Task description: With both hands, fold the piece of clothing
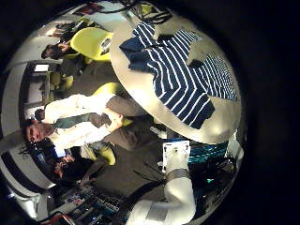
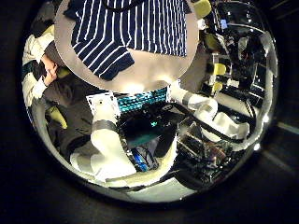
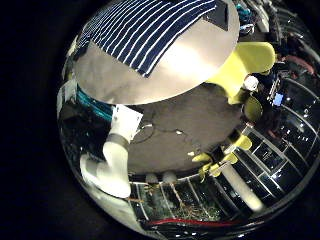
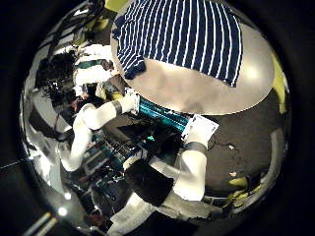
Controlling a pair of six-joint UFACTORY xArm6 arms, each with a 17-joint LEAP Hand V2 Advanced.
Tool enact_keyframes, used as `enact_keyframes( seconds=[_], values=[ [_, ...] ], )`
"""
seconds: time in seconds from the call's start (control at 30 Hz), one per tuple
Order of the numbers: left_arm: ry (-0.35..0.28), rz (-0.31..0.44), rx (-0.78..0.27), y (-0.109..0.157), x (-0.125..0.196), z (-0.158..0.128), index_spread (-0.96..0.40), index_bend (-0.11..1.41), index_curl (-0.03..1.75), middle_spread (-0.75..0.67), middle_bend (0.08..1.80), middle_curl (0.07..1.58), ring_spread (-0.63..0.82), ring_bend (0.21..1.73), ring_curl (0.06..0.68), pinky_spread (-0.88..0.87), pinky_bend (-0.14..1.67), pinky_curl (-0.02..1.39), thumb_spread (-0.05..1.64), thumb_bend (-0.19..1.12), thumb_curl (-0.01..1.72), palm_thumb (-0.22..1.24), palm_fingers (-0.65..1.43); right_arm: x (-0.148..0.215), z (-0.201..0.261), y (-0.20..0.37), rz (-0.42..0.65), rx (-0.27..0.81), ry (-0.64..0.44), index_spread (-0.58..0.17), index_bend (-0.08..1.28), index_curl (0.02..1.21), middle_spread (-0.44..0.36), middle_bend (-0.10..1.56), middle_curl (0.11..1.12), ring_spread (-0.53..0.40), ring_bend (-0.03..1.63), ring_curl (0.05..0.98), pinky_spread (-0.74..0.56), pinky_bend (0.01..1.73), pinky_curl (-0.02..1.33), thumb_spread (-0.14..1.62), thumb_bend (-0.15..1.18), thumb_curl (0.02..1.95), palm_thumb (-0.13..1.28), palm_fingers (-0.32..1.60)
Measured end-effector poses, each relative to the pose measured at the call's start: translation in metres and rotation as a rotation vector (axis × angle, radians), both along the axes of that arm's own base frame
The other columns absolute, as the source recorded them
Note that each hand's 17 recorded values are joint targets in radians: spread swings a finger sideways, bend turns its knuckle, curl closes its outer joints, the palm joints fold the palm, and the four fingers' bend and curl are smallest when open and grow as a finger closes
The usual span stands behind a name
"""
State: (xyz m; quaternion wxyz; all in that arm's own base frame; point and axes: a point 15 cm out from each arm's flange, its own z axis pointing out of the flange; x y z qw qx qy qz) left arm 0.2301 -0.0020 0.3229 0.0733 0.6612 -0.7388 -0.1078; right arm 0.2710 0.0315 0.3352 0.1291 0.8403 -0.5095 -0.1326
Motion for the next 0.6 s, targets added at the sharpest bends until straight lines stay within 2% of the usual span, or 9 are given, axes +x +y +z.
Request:
enact_keyframes(
  seconds=[0.27, 0.53, 0.6],
  values=[
    [0.033, -0.004, 0.002, 0.000, -0.015, -0.008, -0.05, 0.16, 0.29, 0.07, 0.33, 0.43, 0.12, 0.86, 0.182, 0.23, 0.52, 0.32, 0.89, -0.05, 0.26, -0.04, 0.21, 0.000, 0.004, -0.017, -0.009, -0.027, -0.006, -0.329, 0.16, 0.29, 0.022, 0.25, 0.37, 0.140, 0.55, 0.217, 0.42, 0.40, 0.28, 1.19, -0.02, 0.23, 0.20, 0.25],
    [0.091, -0.036, 0.037, 0.003, -0.033, -0.039, -0.04, 0.17, 0.31, 0.09, 0.31, 0.42, 0.13, 0.85, 0.182, 0.23, 0.53, 0.32, 0.88, -0.05, 0.26, -0.03, 0.20, 0.002, -0.003, -0.016, -0.029, -0.024, 0.006, -0.326, 0.16, 0.29, 0.022, 0.25, 0.37, 0.140, 0.55, 0.222, 0.41, 0.40, 0.28, 1.19, -0.02, 0.23, 0.20, 0.25],
    [0.081, -0.043, 0.043, 0.004, -0.032, -0.053, -0.03, 0.17, 0.31, 0.11, 0.28, 0.42, 0.15, 0.85, 0.182, 0.24, 0.53, 0.32, 0.88, -0.04, 0.26, -0.02, 0.18, 0.004, -0.009, -0.015, -0.031, -0.027, 0.028, -0.326, 0.16, 0.29, 0.022, 0.25, 0.38, 0.140, 0.55, 0.222, 0.41, 0.40, 0.28, 1.19, -0.02, 0.23, 0.20, 0.25]
  ],
)
